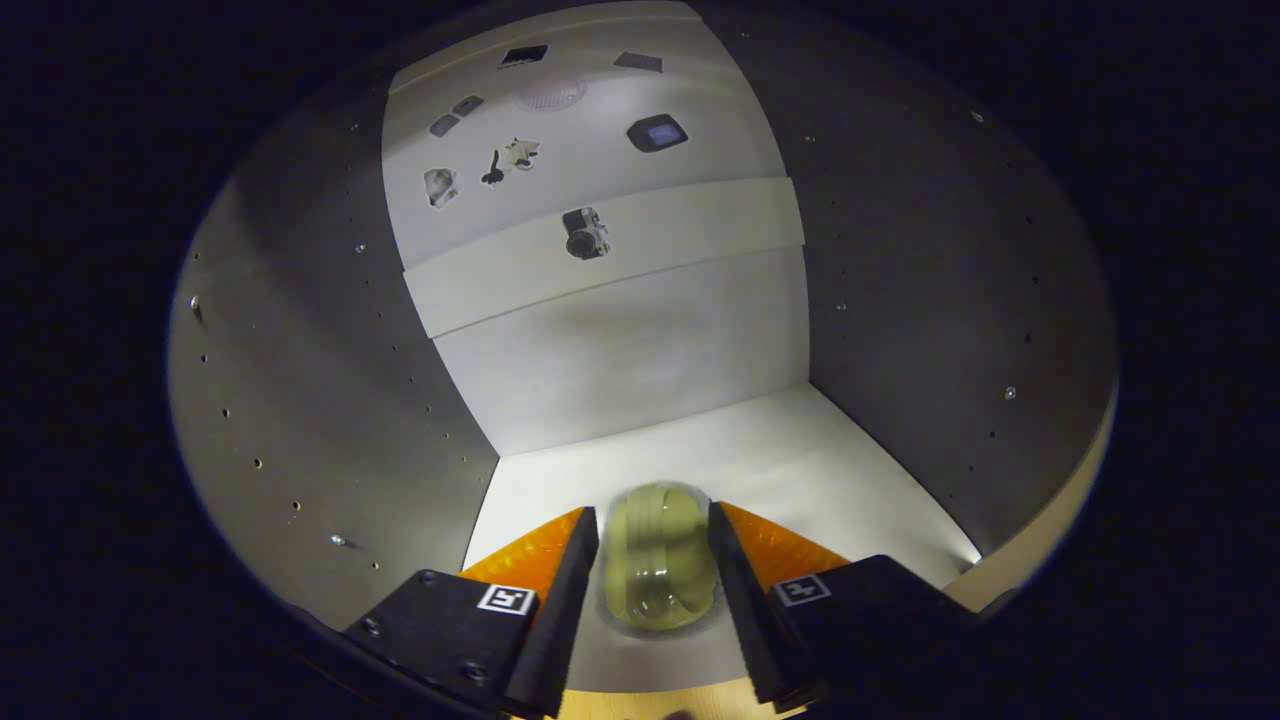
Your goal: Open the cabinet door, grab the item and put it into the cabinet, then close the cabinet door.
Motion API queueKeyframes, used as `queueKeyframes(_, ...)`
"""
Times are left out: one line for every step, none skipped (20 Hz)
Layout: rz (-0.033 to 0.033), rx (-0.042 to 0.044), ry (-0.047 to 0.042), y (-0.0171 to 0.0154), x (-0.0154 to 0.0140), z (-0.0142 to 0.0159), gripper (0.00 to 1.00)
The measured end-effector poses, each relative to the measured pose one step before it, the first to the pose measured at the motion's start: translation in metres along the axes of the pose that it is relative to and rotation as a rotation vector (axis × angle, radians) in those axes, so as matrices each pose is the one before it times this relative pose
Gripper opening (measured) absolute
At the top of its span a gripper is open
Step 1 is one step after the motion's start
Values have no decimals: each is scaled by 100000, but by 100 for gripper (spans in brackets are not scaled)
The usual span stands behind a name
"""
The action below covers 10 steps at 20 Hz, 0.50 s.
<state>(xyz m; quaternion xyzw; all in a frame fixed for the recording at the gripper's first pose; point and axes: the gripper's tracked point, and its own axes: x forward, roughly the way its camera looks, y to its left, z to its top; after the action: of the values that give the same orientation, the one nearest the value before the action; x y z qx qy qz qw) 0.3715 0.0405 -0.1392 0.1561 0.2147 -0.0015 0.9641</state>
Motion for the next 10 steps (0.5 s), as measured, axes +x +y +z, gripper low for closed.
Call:
queueKeyframes(-305,-495,-982,-116,-326,299,82)
queueKeyframes(-1638,-1064,-1755,-383,-260,337,90)
queueKeyframes(-1018,-1472,-2674,-196,-620,786,98)
queueKeyframes(-910,-1298,-2269,-204,-225,436,97)
queueKeyframes(436,-612,-936,23,-439,249,96)
queueKeyframes(510,-727,-290,108,-561,44,96)
queueKeyframes(656,-1612,-389,65,-725,71,96)
queueKeyframes(370,-2674,-1649,127,-781,318,97)
queueKeyframes(127,-3848,-2975,68,-1312,569,97)
queueKeyframes(55,-3534,-3862,-24,-1300,693,97)
